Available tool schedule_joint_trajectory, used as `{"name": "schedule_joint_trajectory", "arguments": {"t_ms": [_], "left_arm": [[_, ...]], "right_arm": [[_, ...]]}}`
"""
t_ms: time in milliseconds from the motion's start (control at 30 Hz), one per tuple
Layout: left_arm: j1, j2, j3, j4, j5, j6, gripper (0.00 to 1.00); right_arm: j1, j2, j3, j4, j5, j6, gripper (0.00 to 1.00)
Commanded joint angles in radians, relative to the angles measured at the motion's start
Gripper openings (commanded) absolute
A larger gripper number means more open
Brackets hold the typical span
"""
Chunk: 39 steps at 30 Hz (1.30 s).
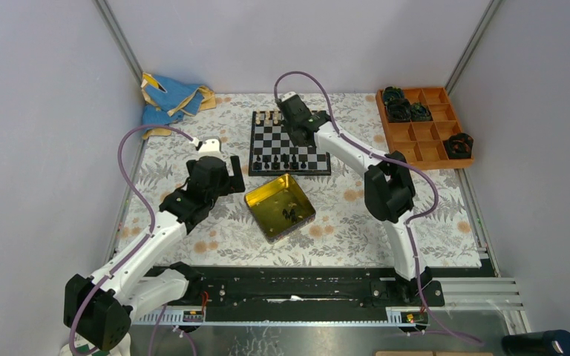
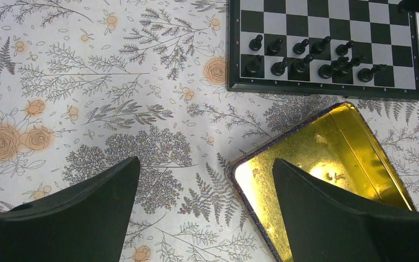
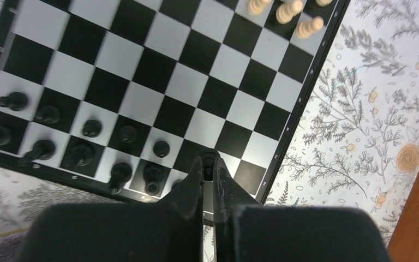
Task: Set up the chess pieces on the board
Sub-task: Place the chess piece on the chessboard.
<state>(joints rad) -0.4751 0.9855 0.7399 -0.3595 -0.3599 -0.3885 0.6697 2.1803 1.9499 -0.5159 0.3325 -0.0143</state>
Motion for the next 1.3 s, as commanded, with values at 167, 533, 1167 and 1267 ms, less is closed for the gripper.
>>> {"name": "schedule_joint_trajectory", "arguments": {"t_ms": [167, 533, 1167, 1267], "left_arm": [[0.012, -0.010, -0.002, 0.026, -0.018, 0.013, 0.99], [0.015, -0.007, -0.011, 0.035, -0.014, 0.012, 0.99], [0.016, -0.001, -0.022, 0.046, -0.007, 0.009, 0.99], [0.017, 0.000, -0.023, 0.047, -0.004, 0.008, 0.99]], "right_arm": [[-0.023, 0.079, 0.051, -0.050, 0.002, 0.006, 0.00], [-0.023, 0.127, 0.058, -0.057, -0.009, 0.008, 0.00], [-0.024, 0.148, 0.075, -0.095, -0.067, 0.047, 0.00], [-0.023, 0.154, 0.079, -0.101, -0.071, 0.048, 0.00]]}}
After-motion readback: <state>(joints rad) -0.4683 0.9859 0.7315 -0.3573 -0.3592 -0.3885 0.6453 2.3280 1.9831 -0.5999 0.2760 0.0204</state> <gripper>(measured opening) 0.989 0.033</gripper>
